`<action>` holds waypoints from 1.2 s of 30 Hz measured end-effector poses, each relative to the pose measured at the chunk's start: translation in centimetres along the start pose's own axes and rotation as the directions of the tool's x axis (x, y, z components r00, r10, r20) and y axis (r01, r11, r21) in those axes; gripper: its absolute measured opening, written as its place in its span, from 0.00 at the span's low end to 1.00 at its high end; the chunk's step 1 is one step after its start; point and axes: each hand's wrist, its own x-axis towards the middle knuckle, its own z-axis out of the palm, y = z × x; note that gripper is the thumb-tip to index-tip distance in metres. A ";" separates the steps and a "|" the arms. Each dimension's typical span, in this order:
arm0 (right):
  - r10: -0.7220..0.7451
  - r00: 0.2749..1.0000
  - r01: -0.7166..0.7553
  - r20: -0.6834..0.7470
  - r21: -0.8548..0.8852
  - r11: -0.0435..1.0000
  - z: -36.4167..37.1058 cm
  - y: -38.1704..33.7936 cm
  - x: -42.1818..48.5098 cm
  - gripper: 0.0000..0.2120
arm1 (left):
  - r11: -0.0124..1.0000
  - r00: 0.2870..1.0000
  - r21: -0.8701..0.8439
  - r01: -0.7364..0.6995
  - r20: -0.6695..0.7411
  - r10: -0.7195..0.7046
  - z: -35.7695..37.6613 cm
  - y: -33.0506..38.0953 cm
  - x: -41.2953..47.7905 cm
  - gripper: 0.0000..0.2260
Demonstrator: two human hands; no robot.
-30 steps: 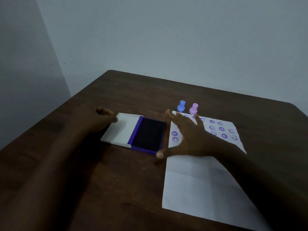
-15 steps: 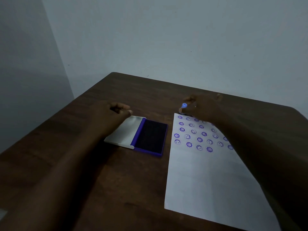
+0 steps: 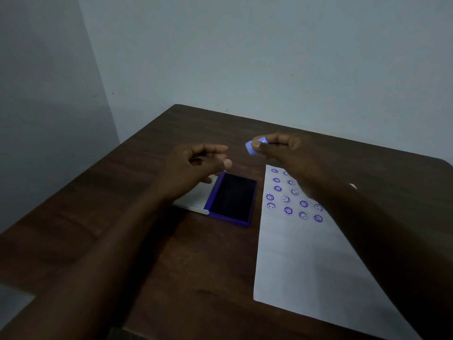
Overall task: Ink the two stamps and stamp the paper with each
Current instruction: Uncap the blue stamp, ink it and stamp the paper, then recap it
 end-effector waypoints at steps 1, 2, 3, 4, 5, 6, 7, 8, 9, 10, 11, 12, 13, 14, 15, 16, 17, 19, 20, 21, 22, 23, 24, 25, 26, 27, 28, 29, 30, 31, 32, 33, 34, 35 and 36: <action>0.012 1.000 -0.013 0.015 0.044 0.999 0.4 0.0 -0.3 0.09 | 0.999 1.000 -0.038 -0.008 0.019 0.009 0.2 0.1 -0.1 0.16; 0.030 0.999 -0.033 0.030 0.092 0.995 0.8 0.1 -0.5 0.10 | 0.997 0.999 -0.070 -0.021 0.031 0.023 0.4 0.2 -0.2 0.17; 0.055 0.998 -0.059 0.036 0.137 0.989 1.2 0.2 -0.7 0.11 | 0.995 0.998 -0.097 -0.038 0.036 0.041 0.5 0.2 -0.3 0.18; 0.079 0.996 -0.084 0.034 0.170 0.982 1.6 0.4 -0.8 0.12 | 0.991 0.997 -0.119 -0.057 0.035 0.061 0.7 0.3 -0.4 0.20; 0.099 0.994 -0.104 0.038 0.199 0.974 1.8 0.5 -0.9 0.13 | 0.988 0.997 -0.135 -0.074 0.027 0.078 0.8 0.3 -0.5 0.21; 0.112 0.993 -0.120 0.047 0.226 0.967 2.0 0.7 -1.0 0.14 | 0.986 0.995 -0.143 -0.090 0.019 0.093 1.0 0.4 -0.5 0.21; 0.126 0.990 -0.137 0.057 0.257 0.957 2.2 0.7 -1.1 0.14 | 0.984 0.994 -0.148 -0.103 0.012 0.106 1.1 0.4 -0.6 0.21; 0.139 0.988 -0.152 0.066 0.291 0.945 2.4 0.7 -1.2 0.13 | 0.982 0.993 -0.148 -0.115 0.008 0.118 1.3 0.4 -0.5 0.21; 0.153 0.985 -0.169 0.074 0.323 0.931 2.5 0.6 -1.4 0.13 | 0.981 0.992 -0.147 -0.125 0.004 0.127 1.4 0.4 -0.5 0.20; 0.163 0.983 -0.182 0.083 0.348 0.920 2.6 0.5 -1.5 0.12 | 0.981 0.991 -0.142 -0.134 -0.004 0.135 1.5 0.3 -0.5 0.20; 0.171 0.981 -0.192 0.090 0.370 0.909 2.8 0.3 -1.7 0.10 | 0.980 0.990 -0.140 -0.138 -0.013 0.138 1.5 0.3 -0.5 0.19; 0.178 0.979 -0.202 0.096 0.389 0.899 2.9 0.2 -1.9 0.09 | 0.980 0.990 -0.142 -0.141 -0.024 0.139 1.5 0.2 -0.4 0.19; 0.186 0.977 -0.212 0.103 0.404 0.890 2.9 0.2 -2.0 0.08 | 0.979 0.990 -0.149 -0.139 -0.032 0.136 1.5 0.2 -0.4 0.19; 0.191 0.975 -0.222 0.114 0.414 0.883 3.0 0.2 -2.1 0.08 | 0.978 0.991 -0.160 -0.136 -0.035 0.132 1.5 0.2 -0.4 0.18; 0.194 0.973 -0.231 0.128 0.424 0.876 3.0 0.1 -2.2 0.07 | 0.976 0.991 -0.175 -0.131 -0.034 0.127 1.5 0.2 -0.5 0.17; 0.195 0.970 -0.240 0.145 0.435 0.868 3.0 0.1 -2.3 0.07 | 0.974 0.992 -0.191 -0.124 -0.032 0.120 1.6 0.2 -0.5 0.16; 0.199 0.967 -0.253 0.162 0.462 0.850 3.0 0.0 -2.4 0.06 | 0.972 0.994 -0.208 -0.113 -0.027 0.110 1.6 0.3 -0.6 0.15; 0.209 0.961 -0.275 0.179 0.600 0.751 2.8 -0.1 -2.4 0.07 | 0.964 0.997 -0.253 -0.079 -0.025 0.075 1.5 0.3 -0.5 0.14; 0.217 0.961 -0.274 0.171 0.685 0.675 2.6 -0.1 -2.3 0.07 | 0.957 0.998 -0.284 -0.054 -0.030 0.048 1.4 0.3 -0.4 0.14; 0.222 0.963 -0.260 0.152 0.741 0.619 2.3 -0.1 -2.2 0.07 | 0.945 0.999 -0.324 -0.030 -0.036 0.019 1.1 0.3 -0.3 0.14; 0.221 0.968 -0.234 0.119 0.743 0.626 1.8 0.1 -1.9 0.08 | 0.931 0.999 -0.366 -0.012 -0.041 -0.003 0.9 0.3 -0.2 0.14; 0.211 0.974 -0.210 0.082 0.674 0.709 1.4 0.2 -1.8 0.09 | 0.914 0.999 -0.406 -0.002 -0.047 -0.019 0.7 0.4 -0.1 0.15; 0.186 0.981 -0.185 0.052 0.524 0.831 1.0 0.4 -1.7 0.12 | 0.897 0.998 -0.443 0.003 -0.054 -0.030 0.4 0.3 0.0 0.16; 0.157 0.987 -0.162 0.041 0.337 0.928 0.7 0.5 -1.8 0.16 | 0.875 0.997 -0.485 0.004 -0.062 -0.039 0.2 0.4 0.0 0.15; 0.137 0.990 -0.141 0.035 0.168 0.976 0.7 0.6 -2.0 0.19 | 0.851 0.996 -0.525 0.005 -0.069 -0.048 0.0 0.4 0.1 0.14; 0.121 0.992 -0.122 0.029 0.052 0.991 0.8 0.4 -2.3 0.20 | 0.826 0.996 -0.563 0.005 -0.075 -0.058 -0.2 0.4 0.2 0.13; 0.088 0.996 -0.087 0.019 -0.050 0.995 1.0 0.4 -2.5 0.19 | 0.805 0.994 -0.593 0.006 -0.083 -0.069 -0.3 0.4 0.2 0.12; 0.038 0.999 -0.036 0.009 -0.156 0.987 1.2 0.2 -2.8 0.18 | 0.788 0.993 -0.616 0.007 -0.091 -0.080 -0.4 0.4 0.2 0.11; -0.012 1.000 0.013 0.006 -0.265 0.964 1.5 0.2 -3.0 0.17 | 0.776 0.991 -0.631 0.010 -0.097 -0.091 -0.5 0.4 0.2 0.11; -0.044 0.999 0.046 0.014 -0.342 0.938 1.8 0.2 -3.2 0.16 | 0.765 0.990 -0.643 0.015 -0.098 -0.102 -0.5 0.5 0.2 0.10; -0.057 0.998 0.062 0.025 -0.387 0.920 2.1 0.2 -3.3 0.16 | 0.756 0.989 -0.654 0.022 -0.096 -0.112 -0.5 0.5 0.2 0.10; -0.058 0.998 0.069 0.038 -0.408 0.910 2.4 0.2 -3.5 0.16 | 0.746 0.988 -0.665 0.028 -0.093 -0.120 -0.5 0.5 0.2 0.10; -0.064 0.997 0.079 0.050 -0.424 0.902 2.7 0.2 -3.6 0.17 | 0.736 0.988 -0.676 0.033 -0.090 -0.126 -0.5 0.5 0.3 0.10; -0.074 0.996 0.092 0.059 -0.442 0.892 3.0 0.3 -3.7 0.17 | 0.725 0.988 -0.688 0.036 -0.086 -0.131 -0.5 0.5 0.3 0.10; -0.088 0.994 0.108 0.066 -0.457 0.883 3.3 0.6 -3.8 0.18 | 0.714 0.987 -0.699 0.038 -0.084 -0.135 -0.6 0.5 0.3 0.10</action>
